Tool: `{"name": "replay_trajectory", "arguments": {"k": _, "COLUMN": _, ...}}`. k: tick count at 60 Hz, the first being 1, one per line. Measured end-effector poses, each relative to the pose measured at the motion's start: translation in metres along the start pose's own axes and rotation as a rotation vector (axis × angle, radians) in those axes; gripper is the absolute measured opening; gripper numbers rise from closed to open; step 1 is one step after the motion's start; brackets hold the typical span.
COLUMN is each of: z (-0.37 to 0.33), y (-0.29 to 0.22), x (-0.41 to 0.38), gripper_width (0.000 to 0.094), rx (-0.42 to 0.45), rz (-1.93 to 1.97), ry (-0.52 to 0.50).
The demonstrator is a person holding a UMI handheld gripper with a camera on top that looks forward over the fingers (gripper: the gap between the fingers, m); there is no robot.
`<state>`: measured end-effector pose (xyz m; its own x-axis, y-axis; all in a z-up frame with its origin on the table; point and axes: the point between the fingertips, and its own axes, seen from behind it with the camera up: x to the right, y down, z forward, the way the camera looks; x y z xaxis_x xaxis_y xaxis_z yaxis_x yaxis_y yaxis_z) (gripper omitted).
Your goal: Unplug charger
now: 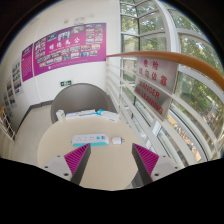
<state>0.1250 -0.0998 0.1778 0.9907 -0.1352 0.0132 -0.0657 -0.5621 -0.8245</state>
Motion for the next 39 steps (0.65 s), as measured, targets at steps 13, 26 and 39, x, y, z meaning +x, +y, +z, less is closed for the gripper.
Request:
{"name": "replay_trajectory", "arguments": {"k": 13, "z": -0.108, "y": 0.029, "x": -0.011, "gripper_width": 0.0857, "rx": -0.013, "rz": -0.018, "ry": 0.035}}
{"name": "replay_trajectory", "arguments": {"k": 26, "z": -0.152, "y": 0.044, "x": -0.017, "gripper_width": 0.0859, "rx": 0.000, "rz": -0.058, "ry": 0.047}}
{"name": "replay_trajectory", "arguments": {"k": 39, "z": -0.166, "y": 0.043, "x": -0.024, "gripper_width": 0.0855, "rx": 0.013, "rz": -0.073, "ry": 0.048}}
